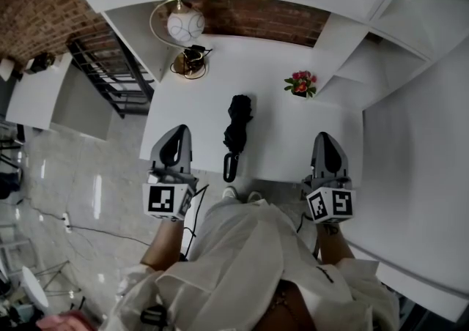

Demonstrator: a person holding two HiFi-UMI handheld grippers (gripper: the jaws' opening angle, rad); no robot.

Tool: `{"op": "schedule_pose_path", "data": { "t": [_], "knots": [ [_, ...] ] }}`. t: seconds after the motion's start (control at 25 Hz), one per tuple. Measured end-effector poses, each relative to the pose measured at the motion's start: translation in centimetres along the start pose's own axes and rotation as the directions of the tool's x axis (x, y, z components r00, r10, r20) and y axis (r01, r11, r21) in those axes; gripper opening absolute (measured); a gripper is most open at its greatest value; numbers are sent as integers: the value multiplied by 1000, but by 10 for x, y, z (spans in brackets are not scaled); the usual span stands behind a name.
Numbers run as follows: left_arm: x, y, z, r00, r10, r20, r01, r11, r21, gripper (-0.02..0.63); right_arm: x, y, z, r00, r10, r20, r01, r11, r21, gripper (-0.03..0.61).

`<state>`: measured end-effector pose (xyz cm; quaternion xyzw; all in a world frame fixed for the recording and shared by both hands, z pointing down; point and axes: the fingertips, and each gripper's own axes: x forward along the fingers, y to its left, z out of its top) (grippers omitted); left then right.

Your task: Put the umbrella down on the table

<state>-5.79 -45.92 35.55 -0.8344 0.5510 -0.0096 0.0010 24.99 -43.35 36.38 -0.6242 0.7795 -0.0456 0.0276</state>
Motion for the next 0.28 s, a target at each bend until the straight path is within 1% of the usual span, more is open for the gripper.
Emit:
{"op": "schedule_pose_path", "data": {
  "t": [0.28],
  "knots": [
    [1, 2, 0, 1000, 19, 3, -19, 1000, -11, 28, 3, 0, -5, 1000, 9, -12, -9, 1000, 14, 17]
  ]
}}
